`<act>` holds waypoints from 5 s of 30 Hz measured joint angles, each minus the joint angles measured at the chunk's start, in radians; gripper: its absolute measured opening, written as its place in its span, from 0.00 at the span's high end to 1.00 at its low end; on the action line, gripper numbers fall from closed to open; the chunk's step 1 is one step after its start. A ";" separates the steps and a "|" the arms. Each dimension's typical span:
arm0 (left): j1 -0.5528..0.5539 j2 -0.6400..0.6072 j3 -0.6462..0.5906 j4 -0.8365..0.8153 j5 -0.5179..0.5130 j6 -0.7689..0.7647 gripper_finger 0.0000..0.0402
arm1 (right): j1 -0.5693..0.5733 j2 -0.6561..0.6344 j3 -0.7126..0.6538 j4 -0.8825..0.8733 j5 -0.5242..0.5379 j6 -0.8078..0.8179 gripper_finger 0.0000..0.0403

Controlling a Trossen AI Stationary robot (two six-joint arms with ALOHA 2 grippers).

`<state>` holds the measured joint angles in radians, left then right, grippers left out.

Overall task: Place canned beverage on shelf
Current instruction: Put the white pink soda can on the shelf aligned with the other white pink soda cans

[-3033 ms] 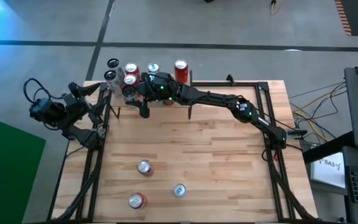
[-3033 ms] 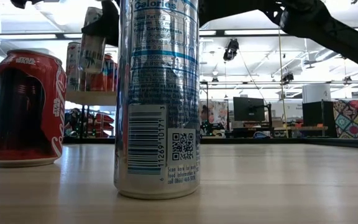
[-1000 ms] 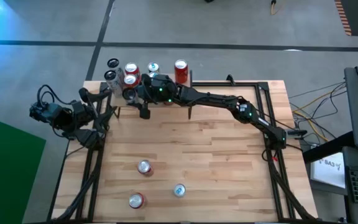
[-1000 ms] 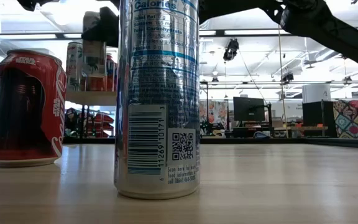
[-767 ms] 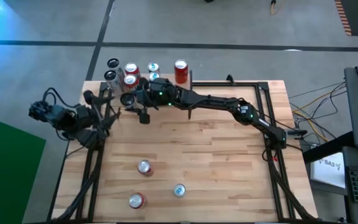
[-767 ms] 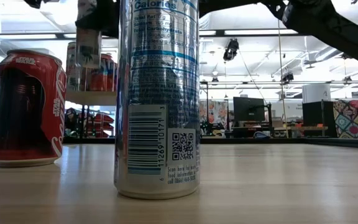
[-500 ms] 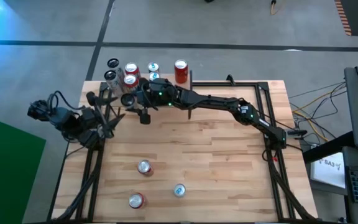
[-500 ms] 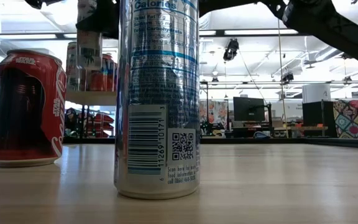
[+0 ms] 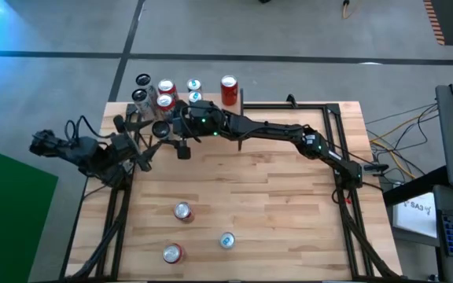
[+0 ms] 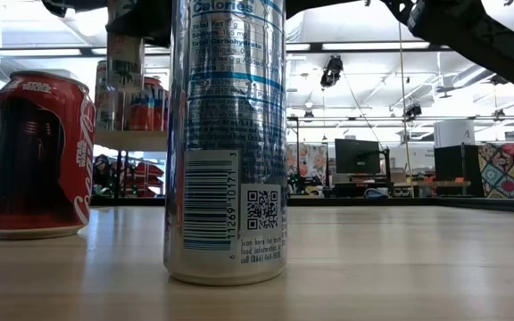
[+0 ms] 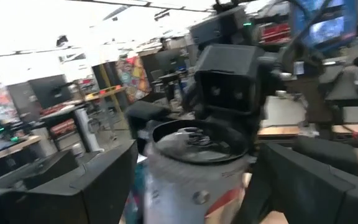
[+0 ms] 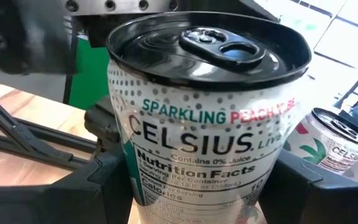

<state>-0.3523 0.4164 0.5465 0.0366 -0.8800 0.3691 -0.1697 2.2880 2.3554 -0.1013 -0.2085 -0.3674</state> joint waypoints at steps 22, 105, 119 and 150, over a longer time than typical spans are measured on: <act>0.085 0.126 0.000 0.094 0.030 -0.005 0.27 | 0.011 -0.015 0.000 -0.021 0.000 -0.003 0.38; 0.314 0.026 -0.111 -0.009 -0.415 -0.368 0.39 | 0.017 -0.265 0.001 -0.428 0.008 0.130 0.24; 0.351 0.044 -0.111 -0.007 -0.417 -0.406 0.35 | 0.017 -0.264 0.000 -0.444 0.008 0.129 0.24; 0.429 0.081 -0.111 -0.005 -0.418 -0.443 0.35 | 0.018 -0.264 0.000 -0.448 0.009 0.130 0.24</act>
<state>0.0765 0.4969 0.4351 0.0315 -1.2980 -0.0738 -0.1512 2.0235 2.3558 -0.5495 -0.1997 -0.2379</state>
